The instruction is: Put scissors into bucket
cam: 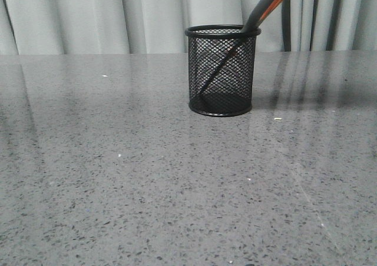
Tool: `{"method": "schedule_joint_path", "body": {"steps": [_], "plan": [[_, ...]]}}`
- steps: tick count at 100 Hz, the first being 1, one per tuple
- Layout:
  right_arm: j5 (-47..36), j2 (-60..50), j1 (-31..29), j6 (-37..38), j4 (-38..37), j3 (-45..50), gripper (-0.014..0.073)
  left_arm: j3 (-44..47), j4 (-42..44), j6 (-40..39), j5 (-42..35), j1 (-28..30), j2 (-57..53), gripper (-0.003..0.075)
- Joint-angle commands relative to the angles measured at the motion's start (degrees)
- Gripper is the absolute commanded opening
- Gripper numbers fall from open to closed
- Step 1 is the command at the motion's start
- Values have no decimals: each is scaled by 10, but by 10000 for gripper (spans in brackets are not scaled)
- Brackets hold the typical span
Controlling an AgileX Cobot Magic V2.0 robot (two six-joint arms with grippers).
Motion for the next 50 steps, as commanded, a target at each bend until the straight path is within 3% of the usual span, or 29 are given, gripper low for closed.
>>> {"method": "schedule_joint_path", "body": {"steps": [1,13,21,25,28,36,50], "plan": [[20,-39,-7,1,-10,-19,237,-17,-16,1,-38,1,-7,565],[13,-58,-17,7,-10,-19,115,-17,-16,2,-39,1,-7,565],[2,-71,-18,9,-10,-18,-12,-17,-16,2,-38,1,-7,560],[-7,-77,-18,10,-10,-16,-74,-17,-16,2,-36,1,-7,527],[-15,-82,-18,14,-10,-14,-69,-17,-16,2,-36,1,-7,503],[-48,-98,-18,20,-10,-1,-52,-17,-16,2,-30,1,-7,357],[-126,-146,-18,25,-10,49,-52,-14,-16,5,-2,1,-7,18]]}}
